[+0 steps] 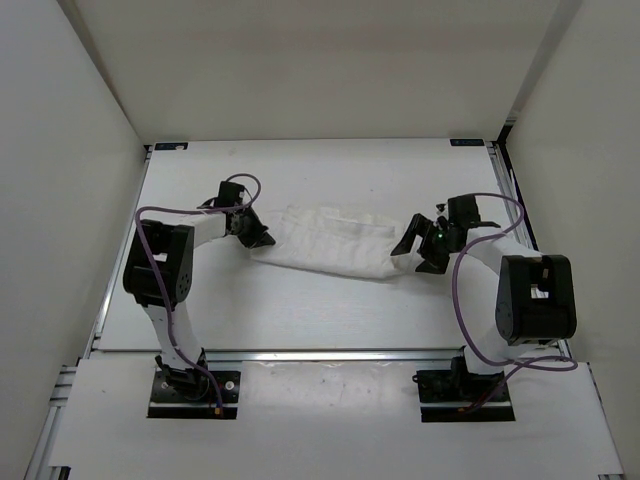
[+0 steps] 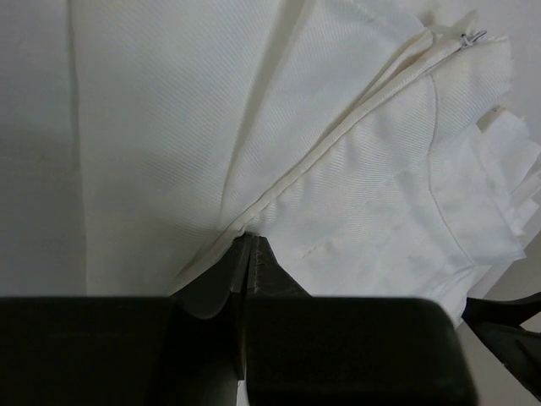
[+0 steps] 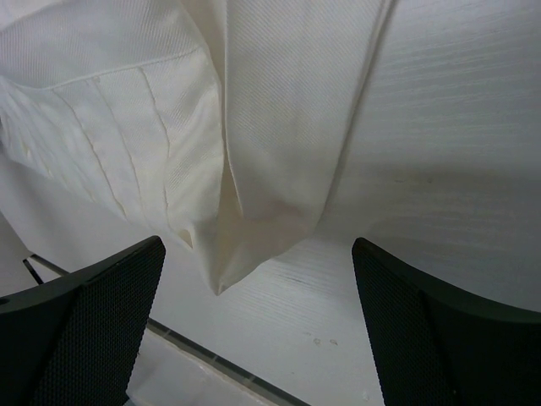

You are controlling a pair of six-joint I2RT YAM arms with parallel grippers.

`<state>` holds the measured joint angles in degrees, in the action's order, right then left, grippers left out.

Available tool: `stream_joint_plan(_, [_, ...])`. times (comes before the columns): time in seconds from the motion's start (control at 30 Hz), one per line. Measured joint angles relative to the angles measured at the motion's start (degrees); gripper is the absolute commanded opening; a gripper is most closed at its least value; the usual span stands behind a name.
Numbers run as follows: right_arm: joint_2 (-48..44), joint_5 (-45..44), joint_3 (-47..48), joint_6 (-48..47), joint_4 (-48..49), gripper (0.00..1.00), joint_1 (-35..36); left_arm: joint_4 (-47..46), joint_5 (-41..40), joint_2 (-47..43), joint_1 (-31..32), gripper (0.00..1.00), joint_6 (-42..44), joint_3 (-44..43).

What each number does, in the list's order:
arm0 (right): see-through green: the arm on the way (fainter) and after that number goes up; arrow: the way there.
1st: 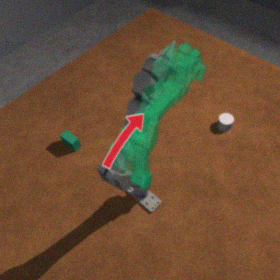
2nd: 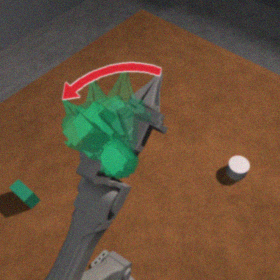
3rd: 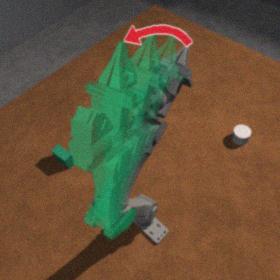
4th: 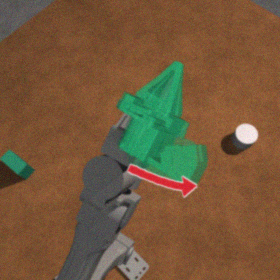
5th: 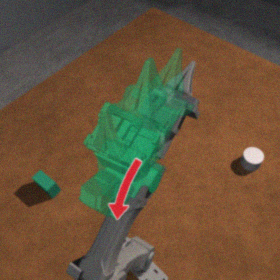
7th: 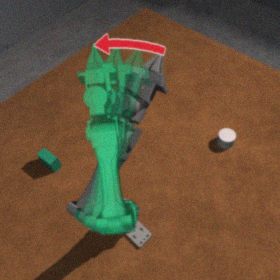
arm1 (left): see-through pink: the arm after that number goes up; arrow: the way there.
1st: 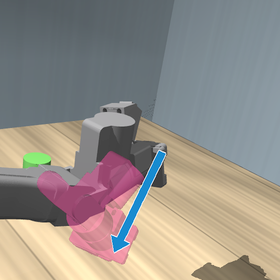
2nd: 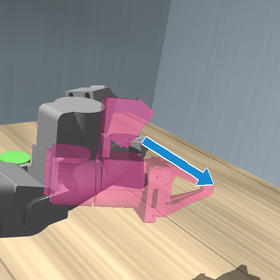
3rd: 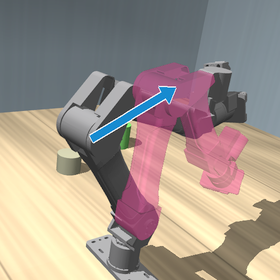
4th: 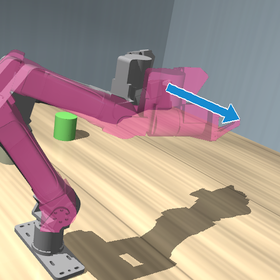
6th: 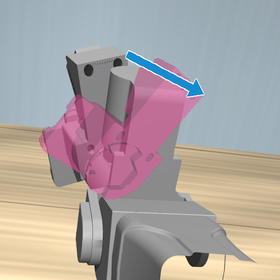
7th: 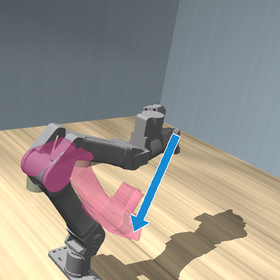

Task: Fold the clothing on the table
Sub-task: Fold the skirt

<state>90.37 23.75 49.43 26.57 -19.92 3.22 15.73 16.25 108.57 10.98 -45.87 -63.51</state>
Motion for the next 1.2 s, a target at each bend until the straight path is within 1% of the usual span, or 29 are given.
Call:
stream_joint_plan(0.2, [0.8, 1.9, -0.2, 0.5, 3.8, 0.94, -0.4, 1.9, -0.1, -3.5, -1.0, 0.04, 0.6, 3.8])
stream_joint_plan(0.33, [5.3, 3.8, 0.4, 1.7, 6.8, 0.86, -0.1, 2.9, 0.0, -4.2, -1.6, 0.03, 1.2, 4.3])
stream_joint_plan(0.53, [13.8, 6.0, 9.1, 2.3, 8.5, 0.81, 2.3, 4.3, 0.0, -5.0, -1.7, 0.02, 2.2, 4.9])
stream_joint_plan(0.63, [17.1, 6.6, 13.1, 2.0, 8.6, 0.71, 4.1, 4.9, 0.0, -5.3, -1.6, 0.03, 2.4, 5.0])
stream_joint_plan(0.67, [17.9, 6.5, 14.0, 1.7, 8.6, 0.63, 4.7, 4.9, -0.1, -5.4, -1.7, 0.02, 2.4, 5.1])
stream_joint_plan(0.7, [18.5, 6.5, 14.4, 1.4, 8.6, 0.52, 5.2, 5.0, -0.1, -5.4, -1.7, 0.02, 2.4, 5.2])
stream_joint_plan(0.73, [19.0, 6.5, 14.6, 1.0, 8.7, 0.29, 5.6, 5.0, -0.1, -5.6, -1.7, 0.02, 2.4, 5.4])
stream_joint_plan(0.77, [19.4, 6.7, 14.6, 0.5, 8.5, 0.02, 6.0, 5.0, -0.1, -5.8, -1.7, 0.03, 2.4, 5.6])
stream_joint_plan(0.8, [19.8, 6.9, 14.6, 0.2, 8.3, 0.0, 6.3, 5.0, -0.2, -6.0, -1.7, 0.03, 2.4, 5.8])
stream_joint_plan(0.97, [19.7, 7.3, 12.8, 0.4, 7.7, 0.0, 6.0, 4.8, -0.2, -6.4, -1.6, 0.02, 2.4, 6.4])
stream_joint_plan(1.0, [18.9, 7.2, 11.6, 0.3, 7.7, 0.0, 5.7, 4.8, -0.2, -6.4, -1.4, 0.0, 2.4, 6.4])
stream_joint_plan(1.1, [15.0, 6.5, 7.7, 0.0, 6.3, 0.0, 4.4, 4.6, -0.4, -6.4, 0.0, 0.0, 2.4, 6.4])
stream_joint_plan(1.2, [10.4, 5.5, 4.9, -0.5, 3.5, 0.0, 1.3, 5.3, -0.9, -6.2, 4.0, 0.0, 3.2, 5.9])
